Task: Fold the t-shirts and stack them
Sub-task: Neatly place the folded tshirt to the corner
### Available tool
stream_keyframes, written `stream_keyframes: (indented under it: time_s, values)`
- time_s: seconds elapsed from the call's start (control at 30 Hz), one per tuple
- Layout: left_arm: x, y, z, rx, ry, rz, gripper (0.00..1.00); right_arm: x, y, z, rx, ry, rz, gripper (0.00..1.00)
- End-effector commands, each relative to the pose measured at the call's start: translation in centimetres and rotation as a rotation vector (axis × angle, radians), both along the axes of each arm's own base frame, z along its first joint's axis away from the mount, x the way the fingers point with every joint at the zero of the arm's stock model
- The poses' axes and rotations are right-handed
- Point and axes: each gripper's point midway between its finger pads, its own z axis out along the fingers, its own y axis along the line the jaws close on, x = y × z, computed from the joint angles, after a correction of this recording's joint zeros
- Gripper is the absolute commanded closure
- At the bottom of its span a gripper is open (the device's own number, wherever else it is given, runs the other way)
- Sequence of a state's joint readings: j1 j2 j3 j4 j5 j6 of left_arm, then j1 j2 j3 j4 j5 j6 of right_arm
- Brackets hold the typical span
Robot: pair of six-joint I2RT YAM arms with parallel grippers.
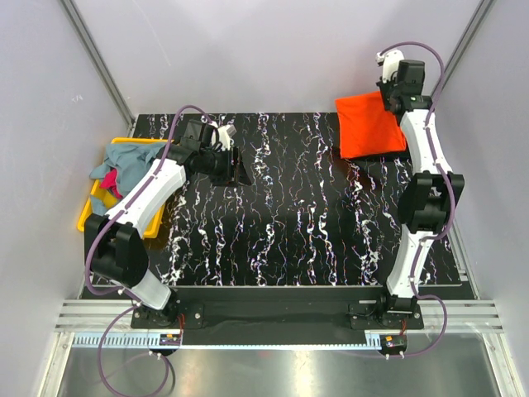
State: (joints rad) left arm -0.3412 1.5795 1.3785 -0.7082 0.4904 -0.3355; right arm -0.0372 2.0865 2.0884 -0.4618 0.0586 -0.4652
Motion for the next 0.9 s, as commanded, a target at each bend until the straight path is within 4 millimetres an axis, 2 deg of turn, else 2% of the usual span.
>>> stream_keyframes:
  time_s: [0.0, 0.37, 0.4, 0.5, 0.6, 0.7, 0.87]
  values:
    - [-0.2, -0.5, 1.4, -0.034, -0.050, -0.025, 0.42, 1.2, -1.6, 4.2, -0.026, -0.114, -0.002, 1.00]
    - [-0.1, -0.6, 1.1, -0.035, -0.039, -0.027, 0.42, 4.2, -5.1, 2.9, -0.021, -0.117, -0.023, 1.00]
    - [-0.1, -0.5, 1.1, -0.035, -0.040, -0.025, 0.42, 4.5, -5.2, 3.4, -0.015, -0.131, -0.010, 1.00]
    - [-0.1, -0.5, 1.0, -0.032, -0.039, -0.026, 0.42, 5.8, -6.1, 0.9, -0.017, -0.105, -0.011, 1.00]
    - [0.0, -0.5, 0.7, -0.027, -0.033, -0.024, 0.42, 6.3, -7.4, 0.0, -0.009, -0.106, -0.037, 1.00]
    - [0.0, -0.6, 0.6, -0.031, -0.029, -0.026, 0.42, 6.9, -7.6, -0.8, 0.001, -0.106, -0.032, 1.00]
    - [0.0, -0.6, 0.6, -0.032, -0.025, -0.027, 0.42, 7.6, -9.4, -2.4, -0.004, -0.101, -0.069, 1.00]
